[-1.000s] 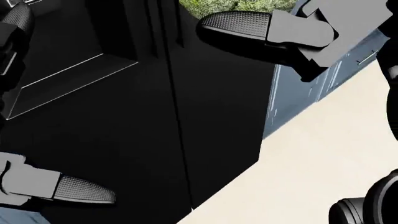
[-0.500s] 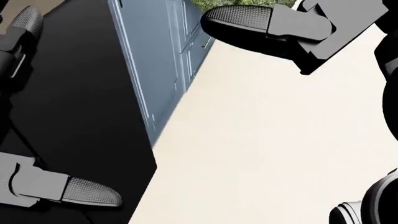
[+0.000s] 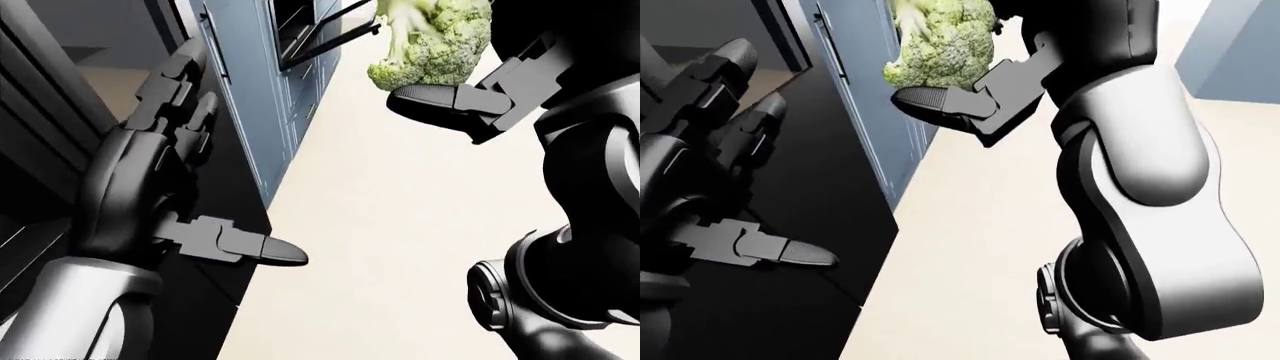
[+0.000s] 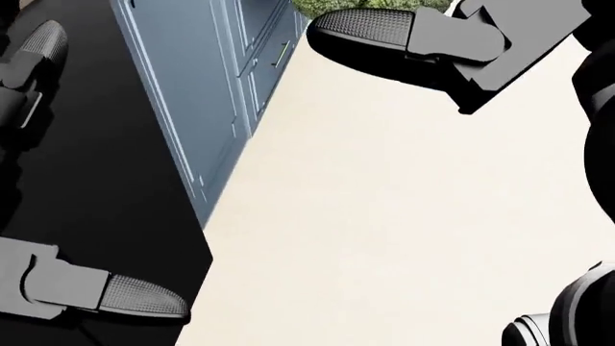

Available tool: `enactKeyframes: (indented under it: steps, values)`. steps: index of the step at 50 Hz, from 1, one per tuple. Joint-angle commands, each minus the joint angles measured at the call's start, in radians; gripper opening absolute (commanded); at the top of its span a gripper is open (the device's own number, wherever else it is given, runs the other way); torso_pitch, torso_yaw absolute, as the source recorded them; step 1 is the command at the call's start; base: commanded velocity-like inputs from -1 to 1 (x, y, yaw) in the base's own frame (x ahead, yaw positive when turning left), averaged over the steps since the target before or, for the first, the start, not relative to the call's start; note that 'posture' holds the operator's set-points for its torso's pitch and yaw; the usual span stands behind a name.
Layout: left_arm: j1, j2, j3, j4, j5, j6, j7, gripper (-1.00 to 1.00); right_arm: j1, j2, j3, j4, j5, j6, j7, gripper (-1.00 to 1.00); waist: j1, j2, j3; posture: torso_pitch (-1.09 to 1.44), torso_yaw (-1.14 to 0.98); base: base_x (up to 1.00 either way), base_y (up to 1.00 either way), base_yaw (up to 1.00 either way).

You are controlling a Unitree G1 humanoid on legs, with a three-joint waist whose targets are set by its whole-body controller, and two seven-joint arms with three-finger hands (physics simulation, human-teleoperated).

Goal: Place the broccoli on the top rack of the oven.

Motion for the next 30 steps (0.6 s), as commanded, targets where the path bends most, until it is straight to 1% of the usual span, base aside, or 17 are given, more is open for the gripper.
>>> enactKeyframes:
  steps: [1,2,3,5,6,8,12,13,15,16,17,18,21,24,28,29,30]
  values:
    - [-0.020,0.009,0.025,-0.001,0.013,-0.021,0.008,1.00,-0.023,-0.006,-0.006,-0.009,-0.006,-0.020,-0.007,-1.00,0.000,-0.001,-0.023,0.00,0.00,0.00,0.00,0.00]
    - [-0.019,0.009,0.025,-0.001,0.016,-0.019,0.006,1.00,-0.027,0.003,-0.014,-0.011,0.001,-0.013,-0.009,-1.00,0.000,-0.003,-0.023,0.00,0.00,0.00,-0.05,0.00]
    - [-0.018,0.009,0.026,-0.001,0.017,-0.019,0.005,1.00,-0.022,-0.002,-0.010,-0.011,0.000,-0.012,-0.009,-1.00,0.004,-0.006,-0.047,0.00,0.00,0.14,-0.41,0.00]
    - [-0.022,0.010,0.024,-0.001,0.013,-0.018,0.006,1.00,-0.023,-0.002,-0.007,-0.009,0.002,-0.014,-0.009,-1.00,0.004,0.025,-0.016,0.00,0.00,0.29,-0.41,0.00]
    - [-0.019,0.009,0.026,-0.001,0.016,-0.018,0.005,1.00,-0.022,-0.005,-0.004,-0.008,0.000,-0.014,-0.009,-1.00,0.003,0.030,-0.016,0.00,0.00,0.30,-0.41,0.00]
    - [-0.016,0.010,0.026,-0.001,0.019,-0.021,0.001,1.00,-0.022,-0.004,-0.007,-0.007,0.001,-0.015,-0.008,-1.00,0.011,0.026,-0.028,0.00,0.00,0.34,-0.41,0.00]
    - [-0.012,0.014,0.024,-0.001,0.020,-0.027,0.001,1.00,-0.027,-0.003,-0.008,-0.005,0.003,-0.012,-0.012,-1.00,0.029,-0.009,-0.015,0.00,0.00,0.34,-0.43,0.00]
    - [-0.013,0.015,0.022,-0.001,0.020,-0.027,0.000,1.00,-0.024,0.000,-0.008,-0.006,0.005,-0.013,-0.013,-1.00,0.033,-0.020,-0.018,0.00,0.00,0.34,-0.45,0.00]
    - [-0.013,0.014,0.014,-0.001,0.022,-0.028,0.001,1.00,-0.025,-0.001,-0.013,-0.013,0.008,-0.004,-0.014,-1.00,0.039,-0.060,-0.023,0.00,0.00,0.35,-0.45,0.00]
    - [-0.012,0.012,0.012,-0.001,0.027,-0.027,-0.001,1.00,-0.024,-0.004,-0.014,-0.018,0.010,-0.001,-0.013,-1.00,0.039,-0.106,-0.040,0.00,0.00,0.35,-0.45,0.00]
    - [-0.011,0.010,0.014,-0.001,0.029,-0.027,-0.002,1.00,-0.020,-0.004,-0.012,-0.018,0.010,-0.005,-0.015,-1.00,0.034,-0.101,-0.036,0.00,0.00,0.34,-0.45,0.00]
    - [-0.010,0.011,0.013,-0.001,0.030,-0.027,-0.004,1.00,-0.021,-0.005,-0.010,-0.020,0.011,-0.003,-0.015,-1.00,0.037,-0.093,-0.020,0.00,0.00,0.34,-0.45,0.00]
    - [-0.011,0.013,0.011,-0.001,0.029,-0.029,-0.002,1.00,-0.022,-0.007,-0.013,-0.026,0.014,0.006,-0.016,-1.00,0.024,-0.067,-0.021,0.00,0.00,0.35,-0.45,0.00]
    - [-0.013,0.011,0.008,-0.001,0.030,-0.028,-0.001,1.00,-0.021,-0.007,-0.009,-0.022,0.014,-0.002,-0.016,-1.00,0.018,-0.044,-0.008,0.00,0.00,0.35,-0.45,0.00]
    - [-0.009,0.014,0.010,-0.001,0.032,-0.031,-0.005,1.00,-0.022,-0.008,-0.005,-0.017,0.012,-0.006,-0.015,-1.00,0.002,-0.008,-0.011,0.00,0.00,0.35,-0.45,0.00]
    - [-0.008,0.015,0.010,-0.001,0.031,-0.032,-0.005,1.00,-0.024,-0.006,-0.005,-0.017,0.012,-0.005,-0.014,-1.00,-0.002,0.007,-0.015,0.00,0.00,0.34,-0.45,0.00]
    - [-0.009,0.016,0.010,-0.001,0.031,-0.032,-0.004,1.00,-0.018,-0.007,-0.003,-0.014,0.009,-0.013,-0.014,-1.00,0.003,0.033,-0.031,0.00,0.00,0.34,-0.45,0.00]
